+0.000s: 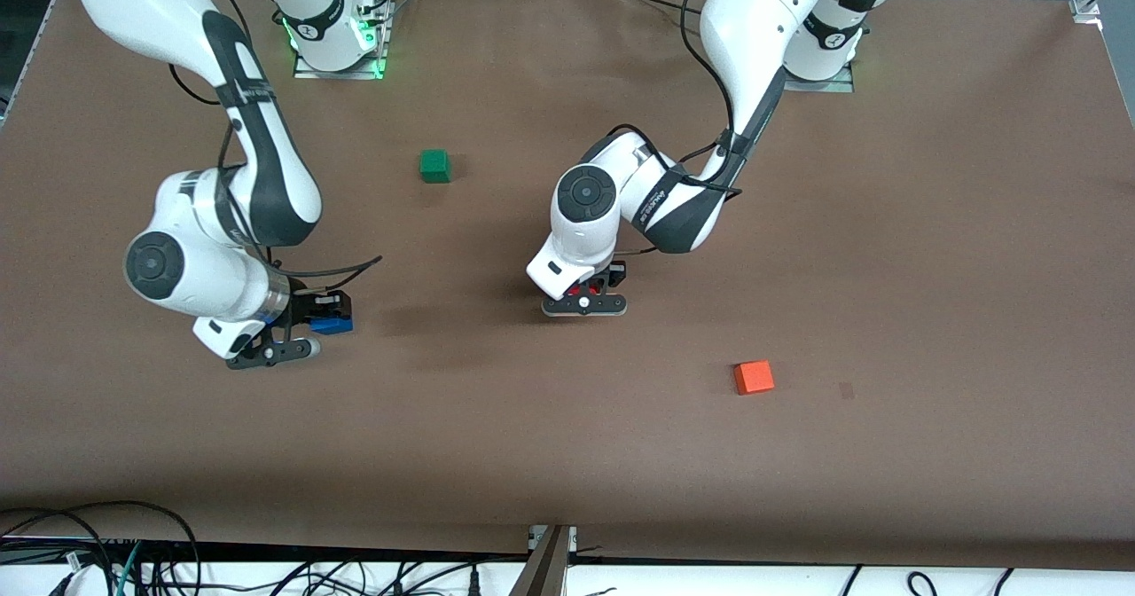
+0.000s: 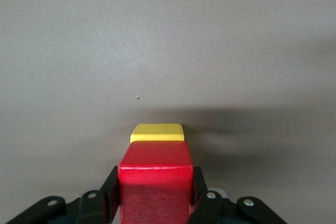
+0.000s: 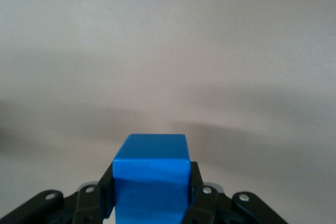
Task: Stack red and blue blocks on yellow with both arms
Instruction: 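Set the red cube on the yellow cube while the right gripper grasps blue, then open the left gripper and withdraw while the right gripper carries blue over red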
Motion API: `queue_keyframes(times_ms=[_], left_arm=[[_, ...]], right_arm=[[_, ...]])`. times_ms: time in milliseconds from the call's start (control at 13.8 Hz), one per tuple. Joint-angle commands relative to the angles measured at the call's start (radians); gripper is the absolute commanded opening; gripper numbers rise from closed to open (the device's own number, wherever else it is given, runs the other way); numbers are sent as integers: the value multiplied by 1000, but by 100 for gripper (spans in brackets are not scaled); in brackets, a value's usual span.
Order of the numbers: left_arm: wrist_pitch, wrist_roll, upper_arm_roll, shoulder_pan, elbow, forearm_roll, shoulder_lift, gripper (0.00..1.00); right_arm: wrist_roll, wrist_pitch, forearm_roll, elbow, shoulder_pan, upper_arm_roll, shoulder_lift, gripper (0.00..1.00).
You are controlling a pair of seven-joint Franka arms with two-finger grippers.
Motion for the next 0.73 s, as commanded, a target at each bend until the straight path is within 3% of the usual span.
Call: queue_keyframes(times_ms=[0,73,145,436,654], left_arm=[[-32,-12,17,-18,60,13,33,37],[-32,-11,19,-17,60,13,35,78],[-32,-8,22,-15,63,13,33,100],[-161,-2,26,9,152,2,25,100],[-321,56,14,109,210,1,-8,100]], right_arm=[[79,-102,17,114,31,2,6,27],[122,-113,17,132,41,2,6,27],[148,-116,17,145,52,2,6,27],[184,-116,18,152,72,2,6,28],[310,-116,17,171,135,3,6,28]])
